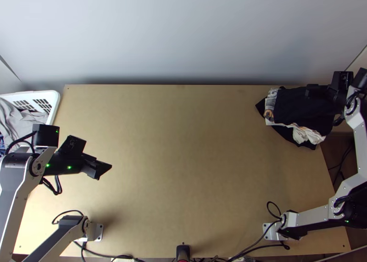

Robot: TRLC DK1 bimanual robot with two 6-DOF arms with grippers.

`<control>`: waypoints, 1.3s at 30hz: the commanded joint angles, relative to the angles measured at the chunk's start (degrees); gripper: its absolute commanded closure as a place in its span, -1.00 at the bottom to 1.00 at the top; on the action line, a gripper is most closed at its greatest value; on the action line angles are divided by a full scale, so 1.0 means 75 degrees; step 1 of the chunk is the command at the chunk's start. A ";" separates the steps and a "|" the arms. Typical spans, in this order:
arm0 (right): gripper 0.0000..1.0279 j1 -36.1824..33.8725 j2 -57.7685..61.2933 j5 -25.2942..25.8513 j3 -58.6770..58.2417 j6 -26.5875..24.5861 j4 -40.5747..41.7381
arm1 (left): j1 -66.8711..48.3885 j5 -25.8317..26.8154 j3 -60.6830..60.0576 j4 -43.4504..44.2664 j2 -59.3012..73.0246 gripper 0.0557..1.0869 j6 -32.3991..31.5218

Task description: Fold the t-shirt

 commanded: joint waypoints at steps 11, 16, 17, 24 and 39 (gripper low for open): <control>-0.93 -0.0130 0.0944 -0.1763 0.2392 0.0434 -0.3423 | -0.0009 0.0030 0.0002 -0.0043 -0.0317 -0.90 -0.0022; -0.93 -0.0611 0.1331 -0.2700 0.3177 0.1102 -0.3775 | -0.0021 0.0042 -0.0022 -0.0054 -0.0353 -0.90 -0.0034; -0.93 -0.0693 0.1401 -0.2853 0.3283 0.1184 -0.3834 | -0.0021 0.0042 -0.0022 -0.0054 -0.0364 -0.90 -0.0034; -0.87 -0.0974 0.1448 -0.3380 0.3517 0.1243 -0.4314 | -0.0021 0.0042 -0.0010 -0.0078 -0.0411 -0.90 -0.0034; -0.93 -0.0927 0.1014 -0.3251 0.3048 0.0739 -0.4255 | -0.0056 0.0042 -0.0010 -0.0066 -0.0411 -0.90 -0.0010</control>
